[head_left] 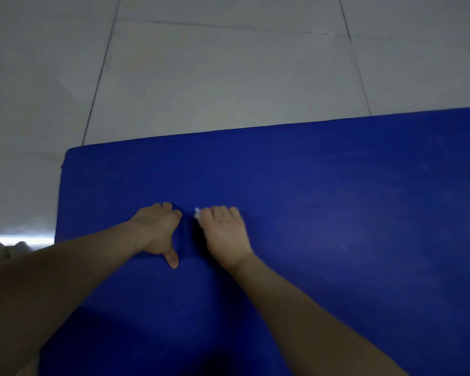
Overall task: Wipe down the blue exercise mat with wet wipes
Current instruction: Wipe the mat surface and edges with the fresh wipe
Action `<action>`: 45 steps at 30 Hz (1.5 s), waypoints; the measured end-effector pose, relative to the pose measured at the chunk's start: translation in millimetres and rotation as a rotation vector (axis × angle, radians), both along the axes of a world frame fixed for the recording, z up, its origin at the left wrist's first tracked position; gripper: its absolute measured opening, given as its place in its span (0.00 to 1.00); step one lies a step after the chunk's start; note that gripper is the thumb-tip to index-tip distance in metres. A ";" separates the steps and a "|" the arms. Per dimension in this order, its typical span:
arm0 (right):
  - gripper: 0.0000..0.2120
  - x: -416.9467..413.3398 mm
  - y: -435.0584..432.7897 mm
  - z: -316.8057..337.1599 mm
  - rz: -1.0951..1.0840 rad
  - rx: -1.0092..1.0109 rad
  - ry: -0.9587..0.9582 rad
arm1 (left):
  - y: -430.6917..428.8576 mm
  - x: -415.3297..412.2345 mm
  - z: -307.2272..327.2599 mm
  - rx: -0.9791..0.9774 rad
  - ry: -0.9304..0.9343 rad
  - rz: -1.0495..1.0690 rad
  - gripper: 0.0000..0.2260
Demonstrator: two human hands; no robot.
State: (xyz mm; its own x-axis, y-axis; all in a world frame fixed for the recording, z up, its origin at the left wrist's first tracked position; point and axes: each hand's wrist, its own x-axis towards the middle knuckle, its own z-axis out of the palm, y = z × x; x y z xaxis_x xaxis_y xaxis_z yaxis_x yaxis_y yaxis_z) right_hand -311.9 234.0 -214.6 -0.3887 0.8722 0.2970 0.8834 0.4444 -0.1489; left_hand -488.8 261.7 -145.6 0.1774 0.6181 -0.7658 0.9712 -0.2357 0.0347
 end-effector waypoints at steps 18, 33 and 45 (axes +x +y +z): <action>0.10 143.9 78.0 -9.8 -0.641 0.020 -0.005 | 2.1 1.7 -0.1 -0.016 0.009 -0.001 0.43; 0.11 37.5 60.2 4.9 -0.145 -0.019 -0.029 | 5.4 -8.2 1.4 -0.043 -0.032 -0.033 0.34; 0.12 200.7 105.3 -9.9 -0.764 -0.053 -0.003 | 32.3 -30.0 0.8 0.043 -0.058 0.379 0.42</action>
